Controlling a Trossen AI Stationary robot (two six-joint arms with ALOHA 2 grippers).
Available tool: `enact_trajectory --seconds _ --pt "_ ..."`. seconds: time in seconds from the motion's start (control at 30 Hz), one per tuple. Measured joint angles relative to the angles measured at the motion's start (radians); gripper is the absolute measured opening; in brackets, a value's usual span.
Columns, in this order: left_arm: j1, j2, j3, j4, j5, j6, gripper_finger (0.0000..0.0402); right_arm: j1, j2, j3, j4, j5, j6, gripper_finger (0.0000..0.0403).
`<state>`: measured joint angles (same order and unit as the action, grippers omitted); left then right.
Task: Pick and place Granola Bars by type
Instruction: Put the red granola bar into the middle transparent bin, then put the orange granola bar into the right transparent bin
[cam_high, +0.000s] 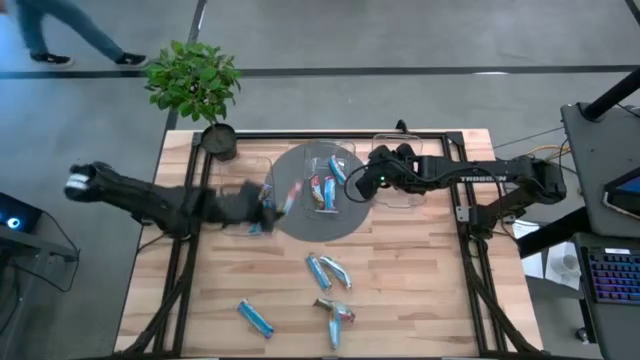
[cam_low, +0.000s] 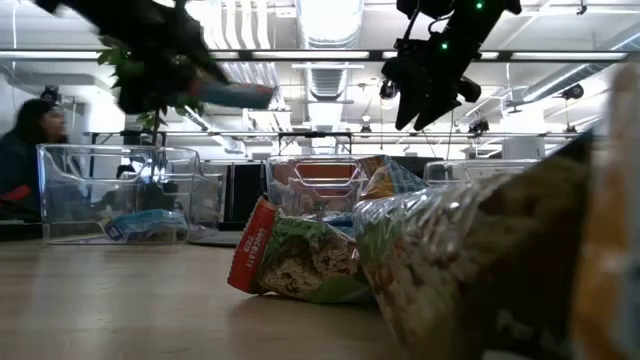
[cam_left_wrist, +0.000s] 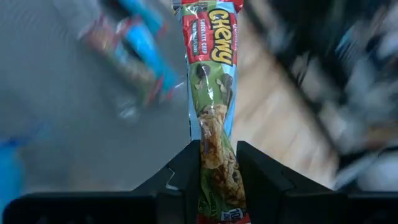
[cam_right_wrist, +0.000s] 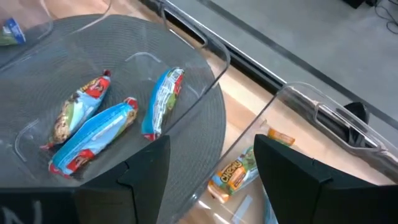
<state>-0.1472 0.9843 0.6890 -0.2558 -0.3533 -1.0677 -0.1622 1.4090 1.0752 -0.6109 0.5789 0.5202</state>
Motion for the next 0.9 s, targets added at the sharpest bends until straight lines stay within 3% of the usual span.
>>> enact_trajectory --seconds 0.17,0.3,0.6,0.73,0.9 --pt "0.316 0.094 -0.001 0.31 0.245 -0.023 0.0082 -0.004 0.0 0.0 -0.001 0.0 0.0 0.0224" --pt "0.452 0.232 0.042 0.36 0.319 -0.02 0.0082 -0.004 0.0 0.0 -0.004 0.0 0.003 0.0224" --pt "0.479 0.521 0.21 0.36 0.417 0.107 0.0082 -0.004 -0.032 0.0 -0.045 -0.002 0.06 0.0224" --pt "0.488 0.591 0.271 0.359 0.384 0.141 0.009 -0.004 -0.062 0.0 -0.069 -0.002 0.062 0.0224" --pt "0.488 0.618 0.336 0.328 0.381 0.217 0.0133 -0.004 -0.102 0.0 -0.073 -0.001 0.063 0.0224"
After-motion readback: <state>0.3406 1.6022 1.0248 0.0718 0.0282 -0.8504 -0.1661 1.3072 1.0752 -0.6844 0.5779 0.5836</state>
